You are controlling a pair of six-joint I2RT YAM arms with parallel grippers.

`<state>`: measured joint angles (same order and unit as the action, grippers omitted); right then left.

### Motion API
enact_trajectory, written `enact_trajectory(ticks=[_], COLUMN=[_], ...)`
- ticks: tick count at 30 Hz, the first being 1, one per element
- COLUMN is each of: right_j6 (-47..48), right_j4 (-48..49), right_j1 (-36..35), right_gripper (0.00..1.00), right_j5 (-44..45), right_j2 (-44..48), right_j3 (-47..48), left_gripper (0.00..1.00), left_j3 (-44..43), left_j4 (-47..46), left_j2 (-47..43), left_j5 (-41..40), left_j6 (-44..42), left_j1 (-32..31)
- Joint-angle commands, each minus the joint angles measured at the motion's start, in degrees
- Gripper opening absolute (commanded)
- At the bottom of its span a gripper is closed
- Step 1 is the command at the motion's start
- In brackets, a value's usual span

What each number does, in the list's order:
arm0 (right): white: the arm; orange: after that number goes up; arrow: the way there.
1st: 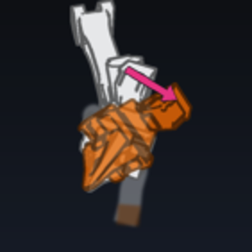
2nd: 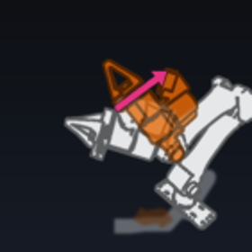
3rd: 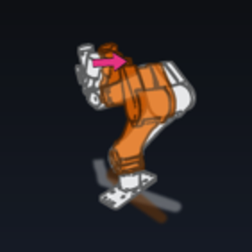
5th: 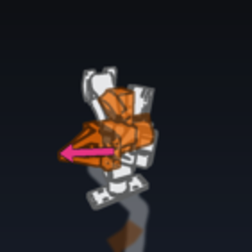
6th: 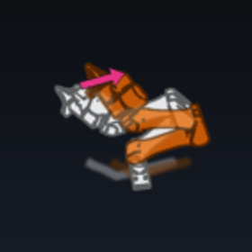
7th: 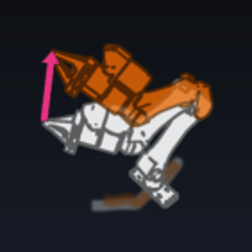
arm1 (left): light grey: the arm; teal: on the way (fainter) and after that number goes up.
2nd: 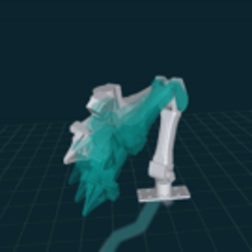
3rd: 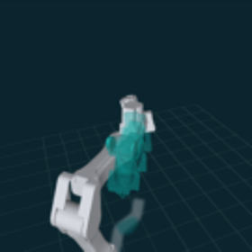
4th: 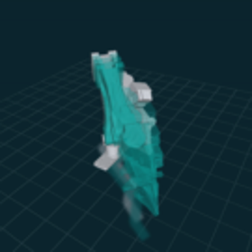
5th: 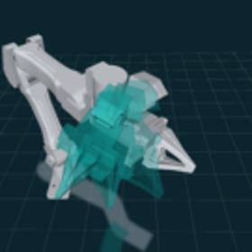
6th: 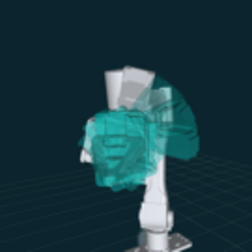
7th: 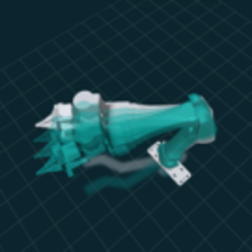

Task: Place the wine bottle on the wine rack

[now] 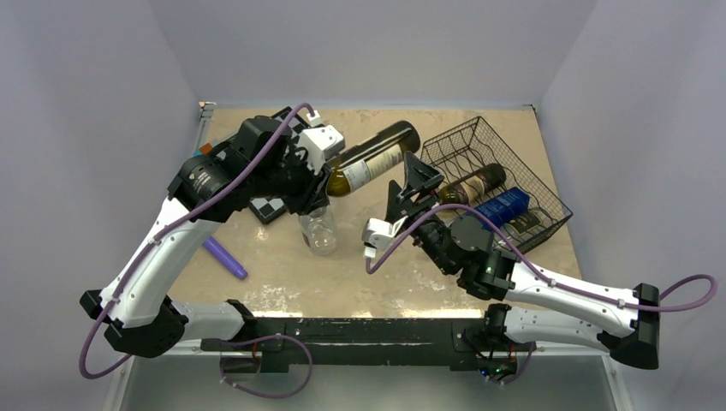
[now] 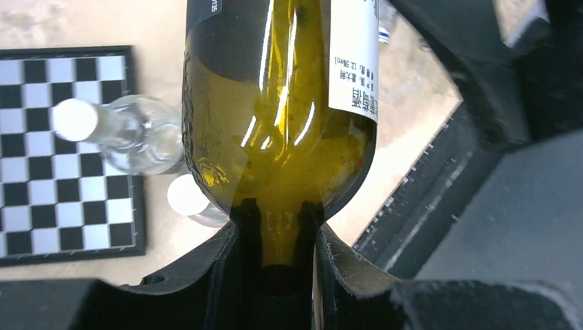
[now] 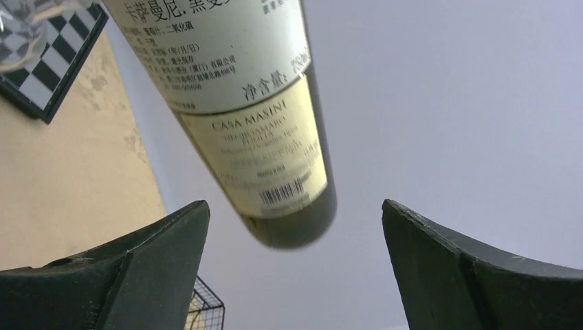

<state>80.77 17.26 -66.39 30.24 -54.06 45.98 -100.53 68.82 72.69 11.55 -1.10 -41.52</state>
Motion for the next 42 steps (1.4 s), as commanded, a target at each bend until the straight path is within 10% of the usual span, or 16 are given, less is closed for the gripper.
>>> enact_trajectory(ticks=[1, 8, 22, 42], right_j6=[-2.29, -9.08, -73.80, -101.77], right_j4=[5.75, 1.98, -42.11, -58.30], right_j1=[-0.49, -0.49, 11.46, 14.57], right_gripper=[0.99, 0.99, 0.95, 0.99], right_j5=[-3.21, -1.17, 0.95, -4.66], right_j2=[2.01, 4.51, 3.31, 2.81], right_j3=[-0.86, 1.59, 35.23, 31.99], left_gripper=[0.00, 0.00, 0.00, 0.00], left_j3=[-2.64, -1.31, 13.14, 18.59], left_j4=[-12.03, -12.95, -24.20, -38.45], left_j2=[-3.31, -3.23, 0.86, 20.80], left_j5=[-8.69, -10.36, -0.83, -7.89], left_j6=[3.59, 4.18, 6.67, 12.39], left_j1=[0.91, 0.91, 0.10, -3.98])
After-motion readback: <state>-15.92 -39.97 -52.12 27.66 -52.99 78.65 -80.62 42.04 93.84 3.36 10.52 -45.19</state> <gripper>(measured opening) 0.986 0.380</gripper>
